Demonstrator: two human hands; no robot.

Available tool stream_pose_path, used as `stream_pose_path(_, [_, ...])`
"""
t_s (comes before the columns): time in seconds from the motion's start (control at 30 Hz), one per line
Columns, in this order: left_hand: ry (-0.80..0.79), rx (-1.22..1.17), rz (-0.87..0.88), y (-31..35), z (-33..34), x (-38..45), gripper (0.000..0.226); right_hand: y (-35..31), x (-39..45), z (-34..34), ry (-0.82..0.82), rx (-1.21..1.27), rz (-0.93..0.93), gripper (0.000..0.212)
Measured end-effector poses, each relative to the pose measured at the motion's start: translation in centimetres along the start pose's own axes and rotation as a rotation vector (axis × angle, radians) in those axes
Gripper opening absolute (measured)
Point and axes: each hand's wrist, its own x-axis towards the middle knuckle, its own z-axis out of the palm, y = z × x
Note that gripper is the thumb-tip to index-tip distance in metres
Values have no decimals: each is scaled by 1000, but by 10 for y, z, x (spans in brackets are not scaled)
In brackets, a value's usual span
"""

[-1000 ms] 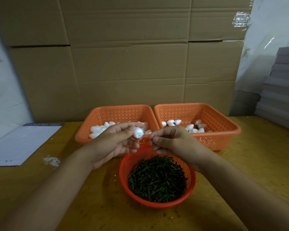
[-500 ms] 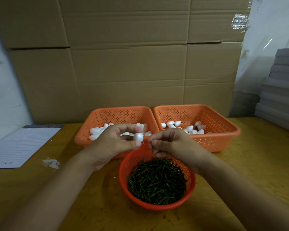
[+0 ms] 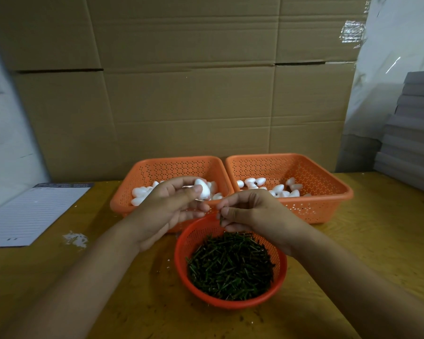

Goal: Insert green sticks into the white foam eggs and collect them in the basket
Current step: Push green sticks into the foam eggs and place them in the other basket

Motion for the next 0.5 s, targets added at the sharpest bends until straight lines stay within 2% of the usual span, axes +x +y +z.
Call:
stream_pose_path(0.1, [-38, -122, -48, 0, 1, 1, 40, -1, 0, 1, -12, 68, 26, 16])
stream_pose_path(0.23, [-54, -177, -132, -1, 2, 2, 34, -3, -1, 2, -35, 144, 44, 8])
stream_pose_path(0.5, [-29, -146, -182, -2, 1, 3, 37, -3, 0, 1, -34, 153, 61, 13])
